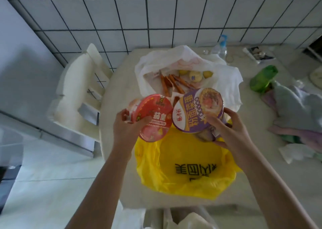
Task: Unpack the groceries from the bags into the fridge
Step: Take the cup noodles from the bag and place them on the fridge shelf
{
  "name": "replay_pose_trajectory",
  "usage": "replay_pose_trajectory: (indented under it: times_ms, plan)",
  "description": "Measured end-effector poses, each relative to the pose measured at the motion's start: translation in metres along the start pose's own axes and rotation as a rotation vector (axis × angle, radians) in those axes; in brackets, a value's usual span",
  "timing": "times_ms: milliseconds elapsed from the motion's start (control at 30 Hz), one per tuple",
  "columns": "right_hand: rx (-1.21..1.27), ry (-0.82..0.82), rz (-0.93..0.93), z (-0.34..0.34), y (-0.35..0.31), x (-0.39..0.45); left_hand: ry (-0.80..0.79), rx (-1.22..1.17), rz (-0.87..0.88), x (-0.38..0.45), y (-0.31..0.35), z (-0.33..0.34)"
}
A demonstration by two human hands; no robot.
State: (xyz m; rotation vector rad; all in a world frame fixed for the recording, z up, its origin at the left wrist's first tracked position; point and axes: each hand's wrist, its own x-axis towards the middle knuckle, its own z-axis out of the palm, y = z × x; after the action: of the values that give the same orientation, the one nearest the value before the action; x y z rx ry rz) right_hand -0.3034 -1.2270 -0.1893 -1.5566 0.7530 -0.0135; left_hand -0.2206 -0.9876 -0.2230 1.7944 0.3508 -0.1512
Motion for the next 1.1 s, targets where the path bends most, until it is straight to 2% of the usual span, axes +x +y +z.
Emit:
replay_pose_trajectory:
  times_ms: [100,200,600,767,900,1100]
  plan:
    - [0.062,-0.013,-0.004,-0.007,0.015,-0.029,-0.004,-0.259,-0.185,-0.041,-0.018,-0.022]
    - [0.123,-0.033,0.003,-0.014,0.034,-0.055,0.028,-0.420,-0.327,-0.083,-0.039,-0.040]
    - [0.153,-0.248,0.005,-0.029,0.110,-0.169,0.196,-0.800,-0.551,-0.269,-0.110,-0.078]
    - [0.116,-0.386,0.051,-0.021,0.136,-0.220,0.391,-0.851,-0.568,-0.347,-0.142,-0.111]
    - [0.039,-0.529,0.016,-0.002,0.143,-0.258,0.518,-0.892,-0.551,-0.387,-0.158,-0.143]
    - [-0.075,-0.730,0.021,0.051,0.157,-0.311,0.700,-0.952,-0.512,-0.433,-0.189,-0.201]
